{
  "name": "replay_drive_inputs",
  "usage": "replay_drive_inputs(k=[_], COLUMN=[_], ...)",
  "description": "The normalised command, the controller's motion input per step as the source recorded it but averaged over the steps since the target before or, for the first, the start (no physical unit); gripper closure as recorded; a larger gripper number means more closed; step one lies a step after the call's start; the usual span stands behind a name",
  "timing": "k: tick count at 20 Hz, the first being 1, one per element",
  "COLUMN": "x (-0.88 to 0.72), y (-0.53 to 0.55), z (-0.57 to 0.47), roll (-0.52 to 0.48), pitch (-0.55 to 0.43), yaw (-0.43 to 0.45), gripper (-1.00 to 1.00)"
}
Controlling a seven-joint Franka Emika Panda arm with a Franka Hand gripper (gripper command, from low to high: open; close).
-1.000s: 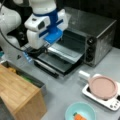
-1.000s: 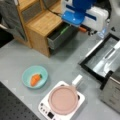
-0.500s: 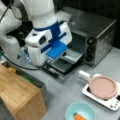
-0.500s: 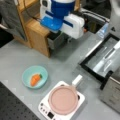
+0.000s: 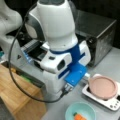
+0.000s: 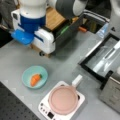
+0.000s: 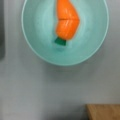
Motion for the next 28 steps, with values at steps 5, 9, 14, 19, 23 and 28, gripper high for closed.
replay_drive_inputs(k=[5, 9, 14, 19, 23, 28], x=[0.67, 0.19, 0.04, -0.02, -0.07, -0.06], y=[-0.35, -0.22, -0.14, -0.06, 0.01, 0.02], z=[0.0, 0.09, 0.07, -0.07, -0.23, -0.26], roll=[0.037, 0.051, 0.044, 0.025, 0.014, 0.021], pitch=[0.262, 0.251, 0.181, 0.151, 0.11, 0.069], yaw=[0.151, 0.121, 0.099, 0.076, 0.079, 0.084], gripper=[-1.0, -1.0, -1.0, -1.0, -1.0, -1.0])
